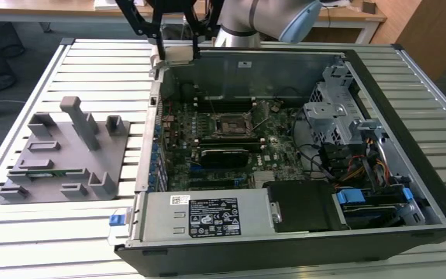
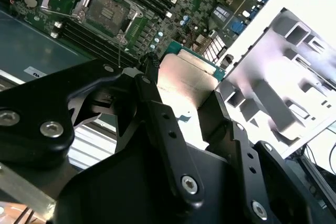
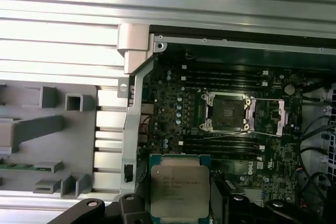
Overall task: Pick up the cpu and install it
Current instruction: 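Pick up the cpu and move it towards the insertion slot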
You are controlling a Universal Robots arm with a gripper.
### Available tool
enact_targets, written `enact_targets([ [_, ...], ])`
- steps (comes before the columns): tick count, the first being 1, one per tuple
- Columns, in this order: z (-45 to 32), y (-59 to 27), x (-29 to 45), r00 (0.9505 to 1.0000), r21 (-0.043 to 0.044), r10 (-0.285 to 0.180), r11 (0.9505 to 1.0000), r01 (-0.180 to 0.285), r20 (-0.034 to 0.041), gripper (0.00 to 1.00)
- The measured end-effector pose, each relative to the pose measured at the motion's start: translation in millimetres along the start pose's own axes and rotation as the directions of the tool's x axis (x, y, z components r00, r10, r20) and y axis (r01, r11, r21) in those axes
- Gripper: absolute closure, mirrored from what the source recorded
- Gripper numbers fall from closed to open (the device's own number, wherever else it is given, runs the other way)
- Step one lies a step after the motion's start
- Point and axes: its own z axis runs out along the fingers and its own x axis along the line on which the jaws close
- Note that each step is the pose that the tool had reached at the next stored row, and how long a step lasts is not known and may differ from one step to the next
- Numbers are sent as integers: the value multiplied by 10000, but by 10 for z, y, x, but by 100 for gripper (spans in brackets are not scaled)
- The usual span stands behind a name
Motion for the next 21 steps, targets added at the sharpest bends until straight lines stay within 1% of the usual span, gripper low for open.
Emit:
enact_targets([
  [14,-3,7,160,10000,1,-1,10000,1,-1,46],
  [17,-3,7,152,10000,1,-2,10000,2,-2,46],
  [21,-1,4,100,10000,1,-1,10000,1,-1,46],
])
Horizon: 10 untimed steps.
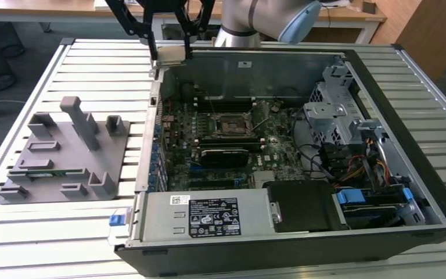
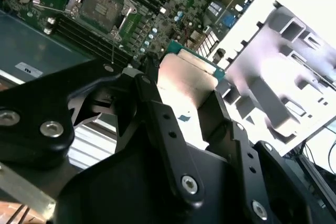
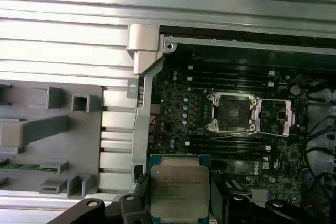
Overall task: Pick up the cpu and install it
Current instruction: 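Pick up the cpu and move it towards the insertion slot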
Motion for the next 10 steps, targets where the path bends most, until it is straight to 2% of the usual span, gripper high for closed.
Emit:
enact_targets([
  [5,3,-3,-81,10000,0,1,10000,-1,0,46],
  [10,8,-9,-216,10000,-1,0,10000,0,0,46],
])
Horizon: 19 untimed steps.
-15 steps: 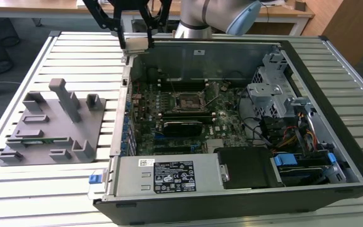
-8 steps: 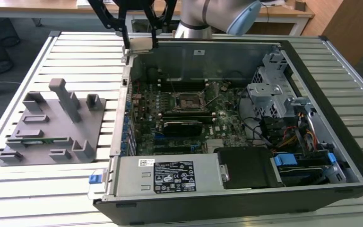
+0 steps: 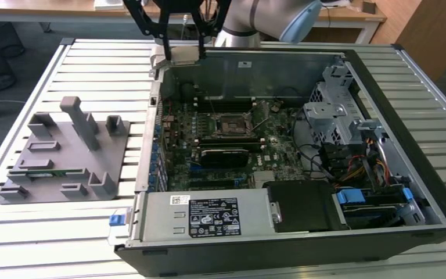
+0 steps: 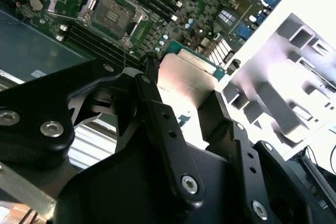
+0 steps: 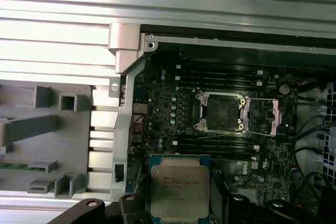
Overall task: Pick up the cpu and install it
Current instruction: 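Pick up the cpu and move it towards the insertion slot, then place the cpu into insertion slot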
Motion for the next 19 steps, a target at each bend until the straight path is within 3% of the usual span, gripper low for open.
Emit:
enact_targets([
  [7,5,-5,-125,10000,0,0,10000,0,0,46],
  [19,10,-11,-259,10000,0,0,10000,0,0,46],
])
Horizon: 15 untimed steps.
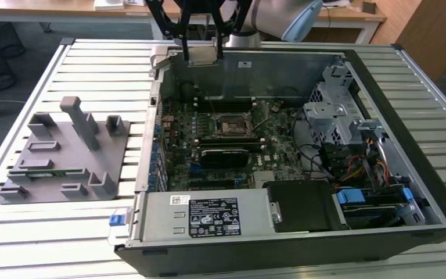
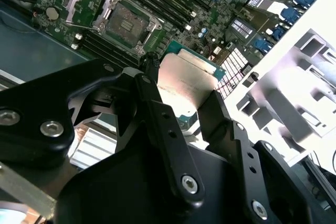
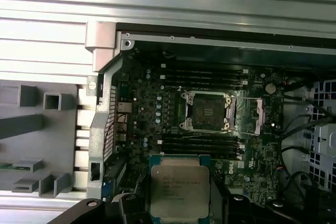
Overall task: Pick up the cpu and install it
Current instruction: 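Place the cpu into insertion slot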
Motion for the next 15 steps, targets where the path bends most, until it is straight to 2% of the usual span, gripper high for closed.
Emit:
enact_targets([
  [9,2,-1,-34,9999,24,164,9999,-164,1,46],
  [15,6,0,-34,9959,77,905,9959,-905,11,46],
])
